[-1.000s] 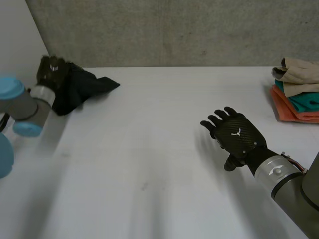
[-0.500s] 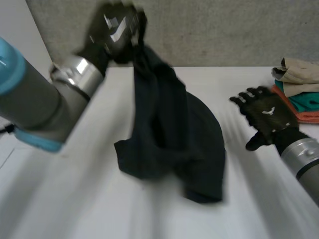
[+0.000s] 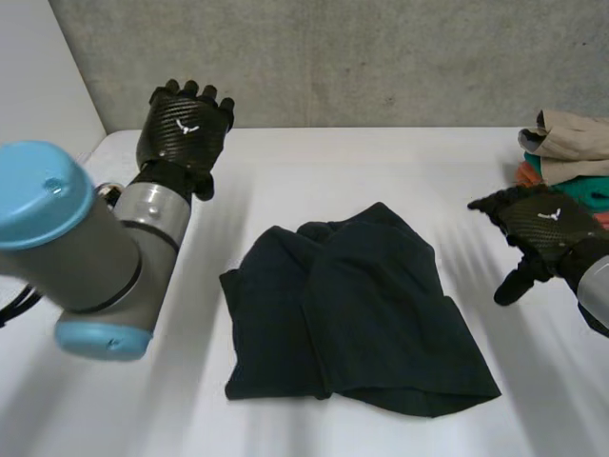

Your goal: Fold the laundry.

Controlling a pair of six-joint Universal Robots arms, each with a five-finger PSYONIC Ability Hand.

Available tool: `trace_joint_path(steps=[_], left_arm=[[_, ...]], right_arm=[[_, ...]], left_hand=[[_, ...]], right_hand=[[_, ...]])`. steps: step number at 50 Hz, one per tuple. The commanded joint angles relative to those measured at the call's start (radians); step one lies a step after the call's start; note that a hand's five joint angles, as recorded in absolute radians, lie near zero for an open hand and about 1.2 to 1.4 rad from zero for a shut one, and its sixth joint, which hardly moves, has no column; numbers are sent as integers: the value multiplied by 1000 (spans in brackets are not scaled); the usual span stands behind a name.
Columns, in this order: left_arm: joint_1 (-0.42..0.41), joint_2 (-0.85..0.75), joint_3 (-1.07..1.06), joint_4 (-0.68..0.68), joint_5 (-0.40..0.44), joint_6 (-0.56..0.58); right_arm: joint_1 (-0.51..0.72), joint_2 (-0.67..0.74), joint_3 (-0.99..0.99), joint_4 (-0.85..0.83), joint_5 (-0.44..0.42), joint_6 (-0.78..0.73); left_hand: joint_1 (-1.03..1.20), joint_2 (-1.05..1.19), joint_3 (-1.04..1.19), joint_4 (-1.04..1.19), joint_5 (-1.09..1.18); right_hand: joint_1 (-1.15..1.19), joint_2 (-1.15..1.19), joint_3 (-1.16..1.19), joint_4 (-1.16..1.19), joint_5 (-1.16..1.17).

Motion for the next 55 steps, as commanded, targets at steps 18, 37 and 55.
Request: trace_joint_path(steps=[18, 37, 55], left_arm=[[-482, -191, -126, 56, 43, -75], [-451, -285, 15, 44, 0, 155], [-146, 123, -94, 45, -14, -66]], right_arm=[[54, 551, -480, -38, -266, -513], [123, 682, -598, -81, -314, -305], [86, 157, -529, 138, -149, -13]], left_hand=[[-44, -25, -21, -22, -10], [1083, 1102, 1106, 1105, 1117], [1083, 1102, 1106, 1105, 1117]], right_hand=[[-49, -38, -35, -27, -39], [1173, 1184, 1186, 1194, 1183], [1173, 1184, 1186, 1194, 1183]])
